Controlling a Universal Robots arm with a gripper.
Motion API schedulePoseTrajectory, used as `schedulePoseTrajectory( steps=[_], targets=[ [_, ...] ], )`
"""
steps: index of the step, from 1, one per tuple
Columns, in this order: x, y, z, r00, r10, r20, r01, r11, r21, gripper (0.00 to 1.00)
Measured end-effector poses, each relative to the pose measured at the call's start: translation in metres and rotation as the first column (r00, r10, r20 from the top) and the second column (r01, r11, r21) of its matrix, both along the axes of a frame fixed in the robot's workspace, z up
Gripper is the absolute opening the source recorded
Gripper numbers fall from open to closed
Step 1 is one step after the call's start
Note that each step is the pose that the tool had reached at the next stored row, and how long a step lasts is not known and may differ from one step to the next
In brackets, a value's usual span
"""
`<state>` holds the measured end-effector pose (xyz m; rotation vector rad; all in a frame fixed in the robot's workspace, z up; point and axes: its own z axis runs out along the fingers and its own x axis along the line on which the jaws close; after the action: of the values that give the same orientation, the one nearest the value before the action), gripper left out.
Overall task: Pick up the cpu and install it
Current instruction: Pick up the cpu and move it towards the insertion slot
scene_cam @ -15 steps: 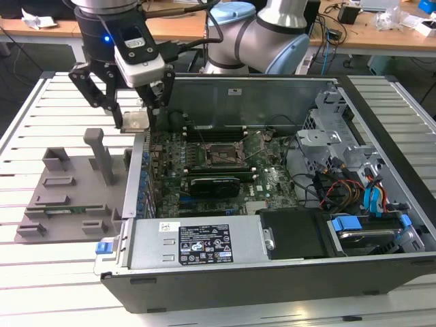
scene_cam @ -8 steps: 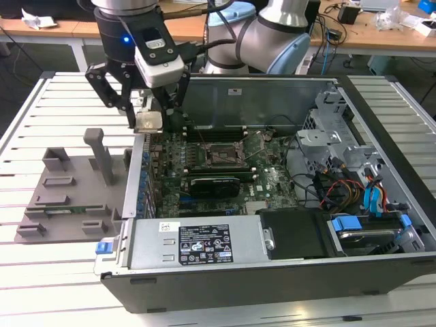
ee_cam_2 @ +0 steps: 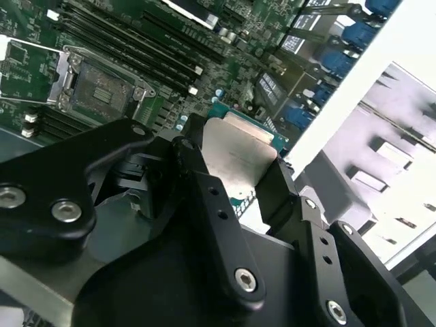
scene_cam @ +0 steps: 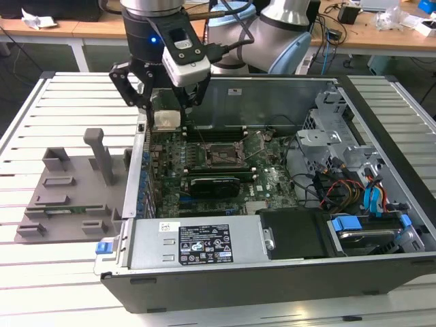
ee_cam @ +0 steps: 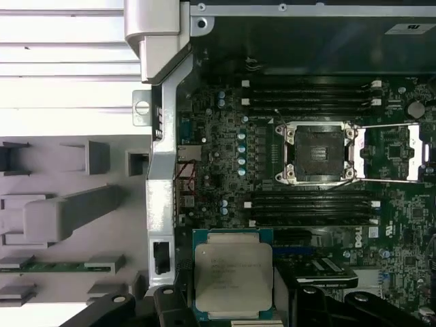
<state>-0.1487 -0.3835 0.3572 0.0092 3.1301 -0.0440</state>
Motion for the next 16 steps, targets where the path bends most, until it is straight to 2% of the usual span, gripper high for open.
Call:
schedulePoseTrajectory(
  steps=[16],
  targets=[
    [0.0312,0.0125,-0.0074,1.0000,0.000,-0.0058,0.000,1.0000,0.0000,0.55]
  ],
)
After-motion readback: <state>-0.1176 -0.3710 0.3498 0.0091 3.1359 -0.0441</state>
